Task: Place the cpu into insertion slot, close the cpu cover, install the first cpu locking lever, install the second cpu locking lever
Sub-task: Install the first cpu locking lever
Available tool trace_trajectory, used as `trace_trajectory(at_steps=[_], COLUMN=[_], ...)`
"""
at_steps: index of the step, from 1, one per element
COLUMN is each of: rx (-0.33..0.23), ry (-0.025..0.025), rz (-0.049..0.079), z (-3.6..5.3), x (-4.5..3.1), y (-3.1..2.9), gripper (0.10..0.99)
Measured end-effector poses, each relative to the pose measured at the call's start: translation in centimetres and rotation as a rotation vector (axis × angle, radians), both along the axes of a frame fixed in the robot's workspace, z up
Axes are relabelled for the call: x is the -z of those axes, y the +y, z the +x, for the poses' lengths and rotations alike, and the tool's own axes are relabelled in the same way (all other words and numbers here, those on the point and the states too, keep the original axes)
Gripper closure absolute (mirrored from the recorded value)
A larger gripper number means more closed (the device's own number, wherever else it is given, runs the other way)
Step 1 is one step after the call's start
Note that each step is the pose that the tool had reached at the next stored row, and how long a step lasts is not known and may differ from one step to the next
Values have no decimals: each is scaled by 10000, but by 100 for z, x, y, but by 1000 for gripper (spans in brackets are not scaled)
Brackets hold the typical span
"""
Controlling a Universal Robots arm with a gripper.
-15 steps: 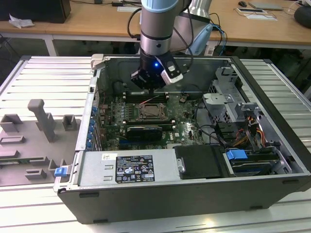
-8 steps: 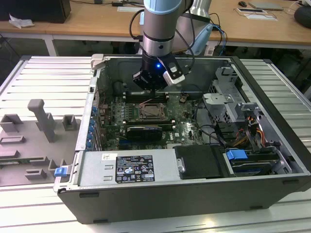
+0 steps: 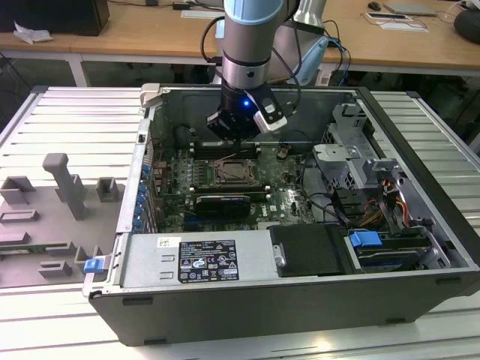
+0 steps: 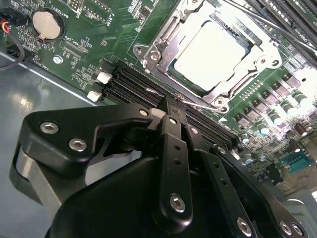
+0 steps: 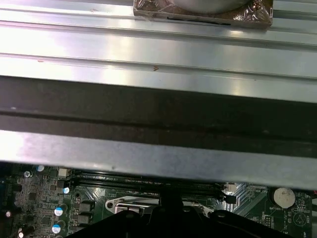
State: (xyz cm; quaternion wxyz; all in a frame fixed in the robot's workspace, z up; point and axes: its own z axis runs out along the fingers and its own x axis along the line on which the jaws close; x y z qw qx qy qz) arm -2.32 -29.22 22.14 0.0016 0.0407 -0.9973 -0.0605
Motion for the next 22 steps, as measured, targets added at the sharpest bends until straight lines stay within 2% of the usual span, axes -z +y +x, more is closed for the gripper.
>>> trace_trajectory(at_steps=[7,14,22], rx=[-86,-85,-86], ry=[0,0,-1], rz=[5,33,30], z=[58,88,92], x=[46,152,174], y=[2,2,2], gripper=[980,980,980])
